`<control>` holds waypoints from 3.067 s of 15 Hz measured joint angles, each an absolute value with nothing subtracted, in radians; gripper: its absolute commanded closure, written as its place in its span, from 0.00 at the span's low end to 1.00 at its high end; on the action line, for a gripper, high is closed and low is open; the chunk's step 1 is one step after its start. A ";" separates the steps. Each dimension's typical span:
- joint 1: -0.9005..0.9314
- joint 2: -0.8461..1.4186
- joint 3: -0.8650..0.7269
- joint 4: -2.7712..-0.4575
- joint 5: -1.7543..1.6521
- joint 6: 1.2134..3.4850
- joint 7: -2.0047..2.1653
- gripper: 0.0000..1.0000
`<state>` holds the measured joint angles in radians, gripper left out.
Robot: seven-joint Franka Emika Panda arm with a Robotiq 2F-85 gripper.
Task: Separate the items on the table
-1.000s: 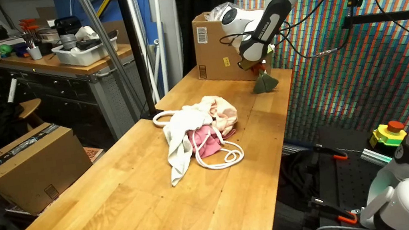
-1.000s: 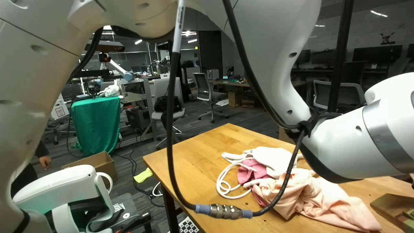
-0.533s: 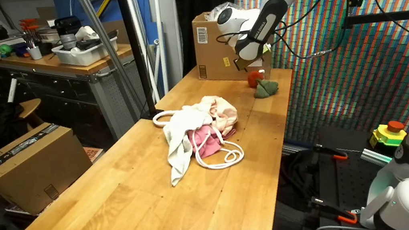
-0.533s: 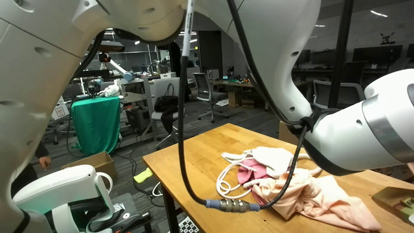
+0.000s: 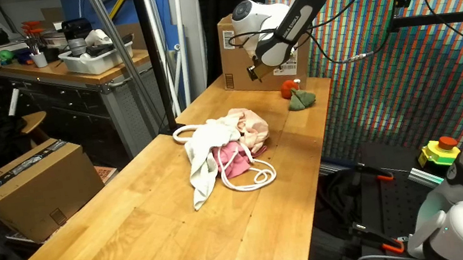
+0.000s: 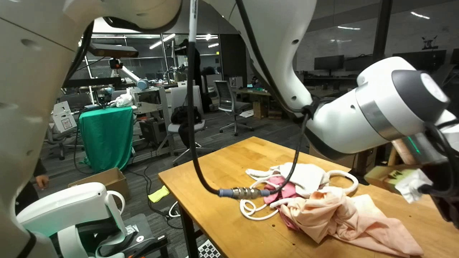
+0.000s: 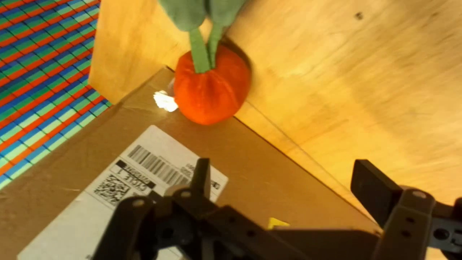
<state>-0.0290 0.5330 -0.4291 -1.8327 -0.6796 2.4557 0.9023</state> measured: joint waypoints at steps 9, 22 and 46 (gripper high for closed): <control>-0.035 0.378 -0.203 -2.049 -0.469 2.564 0.577 0.00; -0.215 0.491 -0.014 -1.944 0.056 2.366 -0.125 0.00; -0.219 0.385 -0.053 -2.004 0.062 2.590 -0.136 0.95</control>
